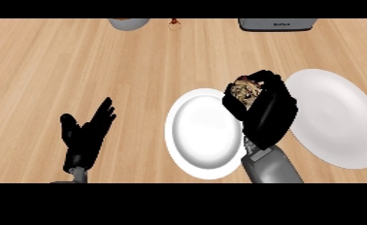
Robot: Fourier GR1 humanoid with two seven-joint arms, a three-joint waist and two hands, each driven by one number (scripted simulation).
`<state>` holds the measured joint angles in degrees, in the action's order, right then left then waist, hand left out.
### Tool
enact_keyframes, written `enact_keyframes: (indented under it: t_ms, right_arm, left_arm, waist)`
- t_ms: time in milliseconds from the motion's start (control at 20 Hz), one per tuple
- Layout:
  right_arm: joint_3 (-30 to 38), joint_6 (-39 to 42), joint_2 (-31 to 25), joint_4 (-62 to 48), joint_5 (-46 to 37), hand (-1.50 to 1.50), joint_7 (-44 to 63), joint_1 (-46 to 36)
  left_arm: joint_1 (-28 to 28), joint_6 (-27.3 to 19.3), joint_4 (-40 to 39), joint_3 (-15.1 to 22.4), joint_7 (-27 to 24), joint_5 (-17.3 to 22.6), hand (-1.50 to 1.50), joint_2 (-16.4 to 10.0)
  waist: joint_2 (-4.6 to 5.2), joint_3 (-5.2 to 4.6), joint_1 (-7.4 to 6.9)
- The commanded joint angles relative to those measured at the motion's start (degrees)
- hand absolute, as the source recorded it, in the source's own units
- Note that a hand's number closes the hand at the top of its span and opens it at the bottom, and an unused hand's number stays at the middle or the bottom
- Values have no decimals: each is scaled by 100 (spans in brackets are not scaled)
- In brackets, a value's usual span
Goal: Pick the cupcake from the plate and place it in the plate
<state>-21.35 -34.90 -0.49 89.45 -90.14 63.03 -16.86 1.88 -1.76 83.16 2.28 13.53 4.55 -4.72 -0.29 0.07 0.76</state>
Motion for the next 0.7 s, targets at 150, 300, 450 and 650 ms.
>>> enact_keyframes:
  t_ms: [150,300,450,650]
  right_arm:
    - [993,-1261,-109,534,-145,150,136,1074]
    - [1734,-1537,-340,360,45,150,-141,941]
    - [2204,-2177,-851,-102,884,150,-542,1053]
    - [2492,-2659,-1545,-615,2149,150,-1254,1191]
  left_arm:
    - [126,39,-50,32,-261,-42,0,47]
    - [-32,-80,140,103,143,-81,0,91]
    - [-51,142,139,-112,110,84,0,-150]
    - [-131,44,84,2,129,35,0,57]
  waist:
    - [21,-4,-3]
    - [27,-1,-34]
    - [40,1,-76]
    - [36,1,-73]
